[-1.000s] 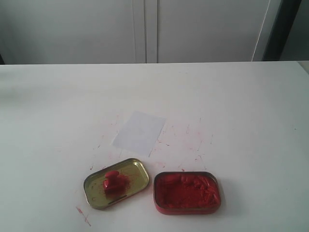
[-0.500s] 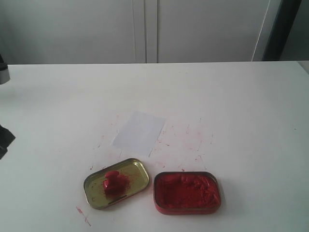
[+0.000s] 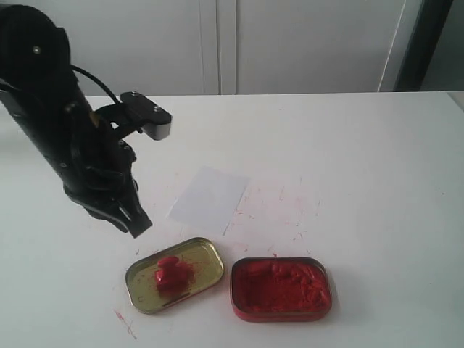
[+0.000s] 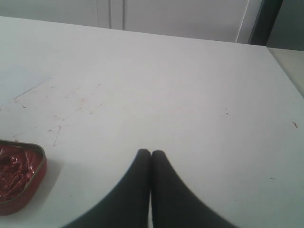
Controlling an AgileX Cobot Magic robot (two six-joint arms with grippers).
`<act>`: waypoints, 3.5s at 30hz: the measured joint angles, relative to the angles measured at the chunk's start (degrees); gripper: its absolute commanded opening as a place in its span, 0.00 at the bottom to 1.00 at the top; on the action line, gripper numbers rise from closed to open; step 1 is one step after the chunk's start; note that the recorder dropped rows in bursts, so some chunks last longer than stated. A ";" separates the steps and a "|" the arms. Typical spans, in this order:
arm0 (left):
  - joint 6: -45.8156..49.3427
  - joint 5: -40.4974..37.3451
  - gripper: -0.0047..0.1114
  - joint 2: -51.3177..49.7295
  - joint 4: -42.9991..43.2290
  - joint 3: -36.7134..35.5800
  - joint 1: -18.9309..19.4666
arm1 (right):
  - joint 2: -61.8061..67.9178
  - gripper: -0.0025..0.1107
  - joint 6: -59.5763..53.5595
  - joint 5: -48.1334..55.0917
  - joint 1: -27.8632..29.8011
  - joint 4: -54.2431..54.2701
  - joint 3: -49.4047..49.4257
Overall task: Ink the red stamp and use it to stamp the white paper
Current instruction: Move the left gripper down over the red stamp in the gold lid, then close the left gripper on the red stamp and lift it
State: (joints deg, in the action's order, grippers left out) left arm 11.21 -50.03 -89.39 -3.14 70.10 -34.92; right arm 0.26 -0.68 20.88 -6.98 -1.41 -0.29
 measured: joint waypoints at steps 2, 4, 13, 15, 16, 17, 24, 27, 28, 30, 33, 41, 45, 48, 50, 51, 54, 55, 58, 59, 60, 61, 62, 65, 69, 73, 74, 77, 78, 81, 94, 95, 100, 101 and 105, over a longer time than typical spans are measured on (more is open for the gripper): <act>0.94 0.10 0.04 -1.65 0.00 0.98 -1.27 | 0.00 0.02 0.00 0.00 0.00 0.00 0.00; 1.58 -0.13 0.04 -3.13 0.00 1.98 -2.20 | 0.00 0.02 0.00 0.00 0.00 0.00 0.00; 8.02 -2.33 0.04 -8.79 -0.15 4.60 -5.39 | 0.00 0.02 0.00 0.00 0.00 0.00 0.00; 9.98 -3.01 0.04 -9.58 -0.41 4.88 -5.52 | 0.00 0.02 0.00 0.00 0.00 0.00 0.00; 11.02 -3.01 0.04 -9.83 -0.41 4.97 -5.52 | 0.00 0.02 0.00 0.00 0.00 0.00 0.00; 12.15 -3.10 0.04 -10.10 -0.41 5.00 -5.52 | 0.00 0.02 0.00 0.00 0.00 0.00 0.00; 16.53 -1.50 0.04 -10.21 -0.41 5.00 -5.61 | 0.00 0.02 0.00 0.00 0.00 0.00 0.00; 16.99 0.37 0.11 -10.21 -0.41 5.00 -5.61 | 0.00 0.02 0.00 0.00 0.00 0.00 0.00; 17.45 0.94 0.15 -10.21 -0.41 5.00 -5.61 | 0.00 0.02 0.00 0.00 0.00 0.00 0.00; 18.14 1.63 0.23 -10.21 -0.41 5.00 -5.61 | 0.00 0.02 0.00 0.00 0.00 0.00 0.00; 18.41 2.01 0.32 -10.21 -0.41 5.00 -5.61 | 0.00 0.02 0.00 0.00 0.00 0.00 0.00; 17.80 3.02 0.34 -10.21 -0.49 5.00 -5.61 | 0.00 0.02 0.00 0.00 0.00 0.00 0.00; 17.80 3.25 0.34 -10.21 -0.63 5.00 -5.61 | 0.00 0.02 0.00 0.00 0.00 0.00 0.00; 16.66 3.04 0.34 -10.21 -1.01 5.00 -5.61 | 0.00 0.02 0.00 0.00 0.00 0.00 0.00; 15.92 3.04 0.34 -10.21 -1.10 5.00 -5.61 | 0.00 0.02 0.00 0.00 0.00 0.00 0.00; 15.79 3.01 0.34 -10.21 -1.22 5.00 -5.61 | 0.00 0.02 0.00 0.00 0.00 0.00 0.00; 15.00 3.01 0.35 -10.45 -1.33 5.00 -5.61 | 0.00 0.02 0.00 0.00 0.00 0.00 0.00; 14.77 3.11 0.37 -10.66 -1.33 5.00 -5.61 | 0.00 0.02 0.00 0.00 0.00 0.00 0.00; 14.57 3.00 0.45 -12.04 -1.33 5.10 -5.61 | 0.00 0.02 0.00 0.00 0.00 0.00 0.00; 14.57 2.89 0.47 -12.57 -1.33 5.10 -5.61 | 0.00 0.02 0.00 0.00 0.00 0.00 0.00; 14.57 2.89 0.47 -13.30 -1.33 5.10 -5.61 | 0.00 0.02 0.00 0.00 0.00 0.00 0.00; 14.57 2.89 0.47 -13.75 -1.33 5.10 -5.61 | 0.00 0.02 0.00 0.00 0.00 0.00 0.00; 14.57 2.89 0.47 -14.19 -1.33 5.10 -5.61 | 0.00 0.02 0.00 0.00 0.00 0.00 0.00; 14.57 2.89 0.47 -14.95 -1.33 5.10 -5.61 | 0.00 0.02 0.00 0.00 0.00 0.00 0.00; 14.57 2.89 0.47 -15.58 -1.33 5.10 -5.61 | 0.00 0.02 0.00 0.00 0.00 0.00 0.00; 14.57 2.89 0.47 -16.74 -1.09 5.10 -5.61 | 0.00 0.02 0.00 0.00 0.00 0.00 0.00; 14.57 2.74 0.47 -17.19 -0.87 5.10 -5.61 | 0.00 0.02 0.00 0.00 0.00 0.00 0.00; 14.57 2.39 0.47 -18.61 -0.07 5.10 -5.61 | 0.00 0.02 0.00 0.00 0.00 0.00 0.00; 14.57 2.39 0.47 -19.07 0.03 5.10 -5.61 | 0.00 0.02 0.00 0.00 0.00 0.00 0.00; 14.57 2.39 0.47 -19.87 0.22 5.10 -5.61 | 0.00 0.02 0.00 0.00 0.00 0.00 0.00; 14.53 3.27 0.27 -20.23 0.36 5.10 -5.61 | 0.00 0.02 0.00 0.00 0.00 0.00 0.00; 14.53 3.27 0.23 -20.23 0.36 5.10 -5.61 | 0.00 0.02 0.00 0.00 0.00 0.00 0.00; 14.53 3.27 0.06 -20.23 0.77 5.10 -5.61 | 0.00 0.02 0.00 0.00 0.00 0.00 0.00; 14.53 3.27 0.04 -20.23 0.77 5.10 -5.61 | 0.00 0.02 0.00 0.00 0.00 0.00 0.00; 14.53 3.27 0.04 -20.23 0.77 5.10 -5.61 | 0.00 0.02 0.00 0.00 0.00 0.00 0.00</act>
State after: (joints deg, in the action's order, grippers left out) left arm 25.74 -46.76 -109.61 -2.36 75.20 -40.53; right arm 0.26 -0.68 20.88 -6.98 -1.41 -0.29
